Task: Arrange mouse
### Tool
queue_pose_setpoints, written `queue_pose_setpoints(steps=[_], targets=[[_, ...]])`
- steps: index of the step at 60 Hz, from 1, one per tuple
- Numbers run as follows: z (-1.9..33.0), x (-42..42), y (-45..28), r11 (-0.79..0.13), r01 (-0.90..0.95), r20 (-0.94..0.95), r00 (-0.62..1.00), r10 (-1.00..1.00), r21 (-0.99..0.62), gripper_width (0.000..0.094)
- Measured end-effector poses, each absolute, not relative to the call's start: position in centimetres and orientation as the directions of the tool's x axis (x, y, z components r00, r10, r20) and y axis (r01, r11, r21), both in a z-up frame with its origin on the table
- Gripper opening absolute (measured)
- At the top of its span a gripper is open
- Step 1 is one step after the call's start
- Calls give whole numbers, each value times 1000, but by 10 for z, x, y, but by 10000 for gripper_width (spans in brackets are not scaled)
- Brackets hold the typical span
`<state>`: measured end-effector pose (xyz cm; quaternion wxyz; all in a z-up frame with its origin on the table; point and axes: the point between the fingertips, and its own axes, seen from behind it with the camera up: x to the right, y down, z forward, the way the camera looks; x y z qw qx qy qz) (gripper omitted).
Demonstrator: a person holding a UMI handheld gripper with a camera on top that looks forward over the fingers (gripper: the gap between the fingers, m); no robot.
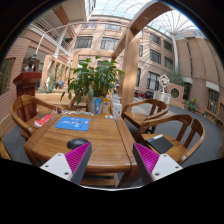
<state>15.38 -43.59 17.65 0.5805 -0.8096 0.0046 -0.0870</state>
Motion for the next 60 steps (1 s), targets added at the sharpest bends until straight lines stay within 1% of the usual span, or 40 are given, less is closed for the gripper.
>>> queue_pose_setpoints(steps=[7,17,31,42,52,60], targets=[[166,153,-436,-345,97,141,984,-105,-934,850],[117,139,-430,-410,97,128,991,-49,-907,848],[60,64,-400,-454,112,87,993,77,-884,848],[18,14,-353,-492,123,60,988,142,-862,849],[-6,-2,-308,-517,147,77,985,155,-843,851],[-10,-2,-280,-537,106,50,992,118,-837,855]])
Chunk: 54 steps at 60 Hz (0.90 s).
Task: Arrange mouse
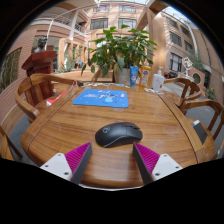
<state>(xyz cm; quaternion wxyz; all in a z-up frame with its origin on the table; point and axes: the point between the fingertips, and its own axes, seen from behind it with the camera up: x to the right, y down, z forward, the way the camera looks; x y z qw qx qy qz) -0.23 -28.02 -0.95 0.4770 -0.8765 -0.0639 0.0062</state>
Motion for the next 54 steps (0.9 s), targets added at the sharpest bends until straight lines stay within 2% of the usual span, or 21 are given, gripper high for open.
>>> queue_pose_setpoints(steps=[28,38,54], targets=[[-10,-27,-177,-608,13,-24,998,52,-794,865],[-8,-34,-168,-619,-47,-95,994,45,-784,855],[-4,-31,-158,-608,-41,-79,996,36,-793,854]])
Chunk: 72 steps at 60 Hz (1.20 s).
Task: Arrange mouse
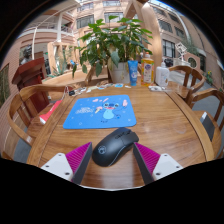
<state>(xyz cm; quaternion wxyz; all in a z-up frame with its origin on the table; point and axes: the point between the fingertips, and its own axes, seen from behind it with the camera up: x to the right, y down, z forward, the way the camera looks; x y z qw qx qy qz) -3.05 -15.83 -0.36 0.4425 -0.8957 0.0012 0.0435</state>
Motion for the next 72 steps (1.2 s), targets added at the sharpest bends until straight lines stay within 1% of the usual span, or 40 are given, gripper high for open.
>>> queue_pose_setpoints(steps=[7,18,27,33,36,40,42,50,58,65,72], targets=[[-2,-32,-160,-615,-66,-102,995,23,-785,854],[-3,-28,-151,-634,-159,-130,987,-92,-757,855],[-6,-27,-142,-641,-161,-91,986,-142,-750,853],[-14,-20,-134,-653,-146,-34,983,-180,-744,853],[-16,-17,-131,-651,-139,-10,980,-197,-746,838],[-17,-12,-127,-648,-122,20,978,-208,-752,778],[-16,-13,-127,-649,-120,17,980,-201,-751,742],[-17,-20,-132,-663,-64,26,992,-125,-746,692],[-17,-33,-145,-673,46,18,999,49,-739,678],[-17,-36,-158,-662,138,20,983,183,-737,678],[-17,-32,-164,-674,137,7,981,192,-726,674]])
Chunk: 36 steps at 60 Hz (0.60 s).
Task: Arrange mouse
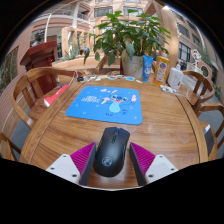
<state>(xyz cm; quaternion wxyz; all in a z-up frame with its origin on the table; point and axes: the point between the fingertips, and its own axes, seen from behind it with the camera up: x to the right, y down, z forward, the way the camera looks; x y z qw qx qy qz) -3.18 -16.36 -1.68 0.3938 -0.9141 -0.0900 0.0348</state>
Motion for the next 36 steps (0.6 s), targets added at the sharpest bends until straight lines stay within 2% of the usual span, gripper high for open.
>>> queue_pose_setpoints(steps=[3,9,17,23,29,36], targets=[[-17,-28,-166,-685,104,-6,988,156,-721,679],[-16,-30,-165,-688,41,-24,996,85,-724,747],[-16,-33,-157,-670,59,39,998,45,-740,735],[-17,-34,-156,-676,8,12,1000,-2,-737,687],[-17,-28,-152,-666,-12,17,999,-36,-746,498],[-16,-28,-153,-656,4,28,999,-26,-755,435]])
